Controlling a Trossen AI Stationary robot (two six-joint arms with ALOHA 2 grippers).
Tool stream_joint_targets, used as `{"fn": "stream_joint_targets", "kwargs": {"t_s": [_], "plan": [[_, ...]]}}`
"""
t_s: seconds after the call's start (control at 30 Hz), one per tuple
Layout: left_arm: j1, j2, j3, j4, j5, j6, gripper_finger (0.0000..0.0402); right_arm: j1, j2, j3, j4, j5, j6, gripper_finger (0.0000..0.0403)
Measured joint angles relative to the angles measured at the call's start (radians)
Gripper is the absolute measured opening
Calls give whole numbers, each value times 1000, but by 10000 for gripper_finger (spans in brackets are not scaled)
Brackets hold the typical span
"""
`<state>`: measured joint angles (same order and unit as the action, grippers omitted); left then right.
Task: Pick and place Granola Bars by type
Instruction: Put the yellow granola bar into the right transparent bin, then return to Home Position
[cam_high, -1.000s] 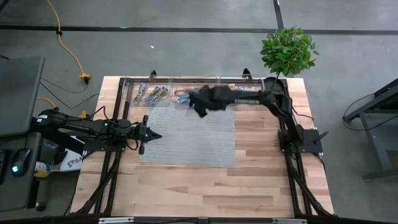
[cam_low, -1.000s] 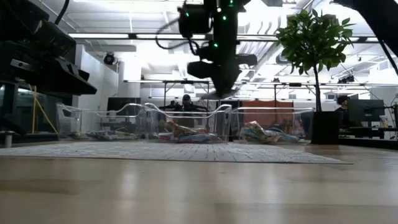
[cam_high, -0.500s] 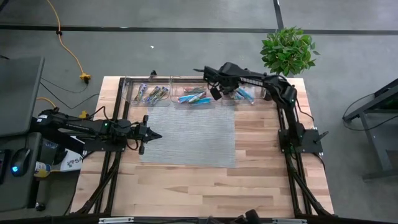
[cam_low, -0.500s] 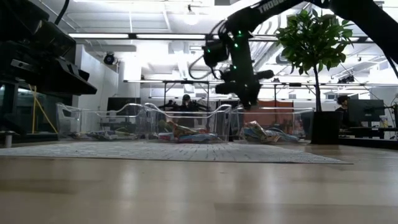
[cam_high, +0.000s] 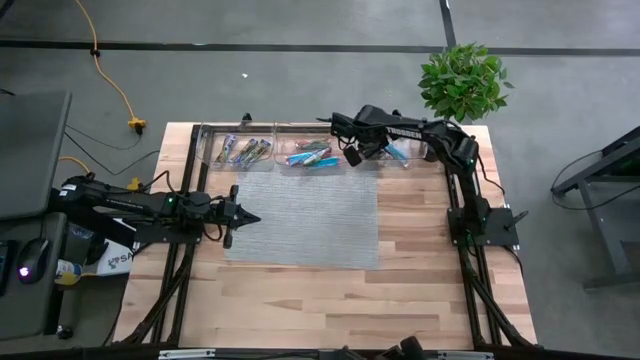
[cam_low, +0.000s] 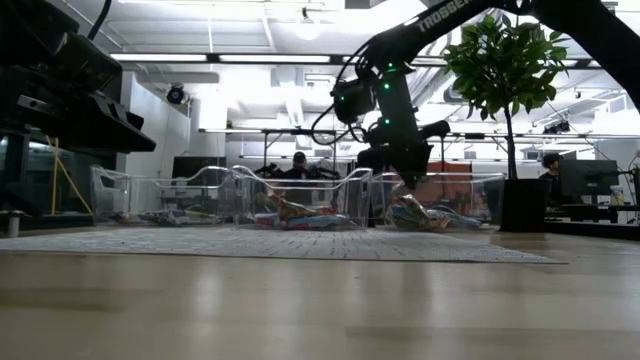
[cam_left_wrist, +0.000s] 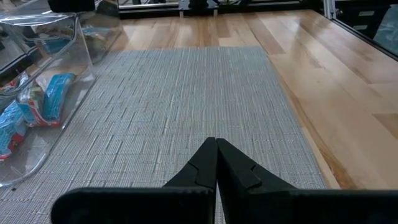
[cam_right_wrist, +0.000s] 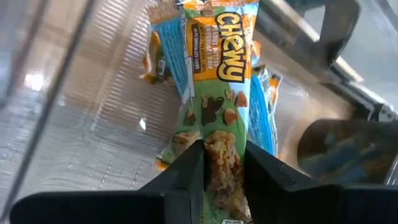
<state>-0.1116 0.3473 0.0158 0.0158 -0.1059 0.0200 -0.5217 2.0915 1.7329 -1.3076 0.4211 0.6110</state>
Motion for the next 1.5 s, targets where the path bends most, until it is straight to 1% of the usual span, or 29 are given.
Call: {"fn": "stream_joint_targets", "kwargs": {"t_s": [0.1,0.3,0.43,0.53,0.67,0.77,0.87,0.97,1.03,1.13,1.17,1.2,1.3,1.4,1.5], "plan": [[0,0,0,0,0,0,0,-2,-20,0,13,8,-17,95],[0,0,0,0,0,0,0,-5,-80,0,19,41,-36,151],[0,0,0,0,0,0,0,-4,-135,0,43,39,-58,184],[0,0,0,0,0,0,0,7,-191,0,121,-5,-108,193],[0,0,0,0,0,0,0,31,-279,1,283,-127,-199,192],[0,0,0,0,0,0,0,50,-350,1,362,-218,-240,182],[0,0,0,0,1,0,0,78,-432,-1,382,-232,-286,159],[0,0,0,0,0,0,0,107,-527,-39,416,-248,-321,120],[0,0,0,0,0,0,0,125,-601,-87,460,-274,-324,85],[0,0,0,0,1,0,0,150,-731,-200,550,-314,-325,23],[0,0,0,0,1,0,0,156,-774,-245,587,-329,-325,12],[0,0,0,0,1,0,0,163,-821,-293,625,-340,-322,8],[0,0,0,0,0,0,0,191,-961,-444,724,-359,-282,17],[0,0,0,0,1,0,0,220,-1115,-605,816,-372,-255,4],[0,0,0,0,1,0,0,248,-1274,-772,958,-381,-225,3]]}}
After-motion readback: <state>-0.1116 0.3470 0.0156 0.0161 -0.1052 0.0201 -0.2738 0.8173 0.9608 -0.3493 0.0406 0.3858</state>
